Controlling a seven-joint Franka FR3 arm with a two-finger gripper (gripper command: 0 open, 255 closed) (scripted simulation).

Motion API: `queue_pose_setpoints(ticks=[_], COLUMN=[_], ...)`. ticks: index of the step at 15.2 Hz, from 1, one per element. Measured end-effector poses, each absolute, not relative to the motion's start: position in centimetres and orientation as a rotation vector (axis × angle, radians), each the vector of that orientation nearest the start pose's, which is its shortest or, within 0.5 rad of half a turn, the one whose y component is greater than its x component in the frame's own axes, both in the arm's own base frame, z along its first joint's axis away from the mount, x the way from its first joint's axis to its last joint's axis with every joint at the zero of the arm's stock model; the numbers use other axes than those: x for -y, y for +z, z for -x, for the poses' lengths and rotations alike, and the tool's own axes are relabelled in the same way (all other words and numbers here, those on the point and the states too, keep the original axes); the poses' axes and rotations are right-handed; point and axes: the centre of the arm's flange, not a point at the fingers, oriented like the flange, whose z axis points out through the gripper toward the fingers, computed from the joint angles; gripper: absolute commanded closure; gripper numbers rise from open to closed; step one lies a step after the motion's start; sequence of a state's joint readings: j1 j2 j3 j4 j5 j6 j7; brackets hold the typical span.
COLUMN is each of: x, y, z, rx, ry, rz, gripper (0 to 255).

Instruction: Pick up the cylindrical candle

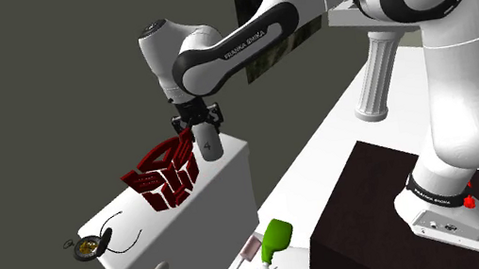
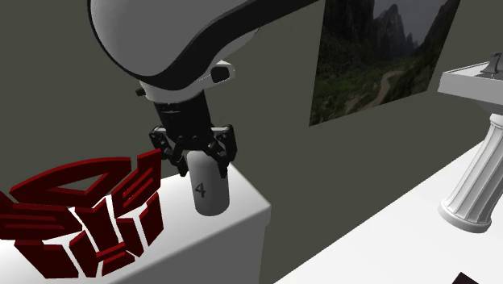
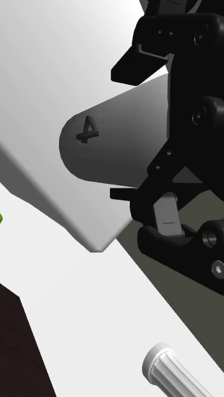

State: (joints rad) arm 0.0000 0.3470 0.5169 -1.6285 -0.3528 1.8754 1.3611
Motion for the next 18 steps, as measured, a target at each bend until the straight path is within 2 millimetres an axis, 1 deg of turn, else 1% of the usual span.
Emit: queue_pose_setpoints(ticks=[6, 9, 18], x=[-26.5, -26.3, -26.4], y=[43.9, 45.1, 49.8], z=[-58.9, -58.9, -59.0], rx=[-1.201, -1.203, -1.203], ry=[-0.167, -0.165, -0.165], rz=[3.047, 3.048, 3.049], gripper=[255, 255, 255])
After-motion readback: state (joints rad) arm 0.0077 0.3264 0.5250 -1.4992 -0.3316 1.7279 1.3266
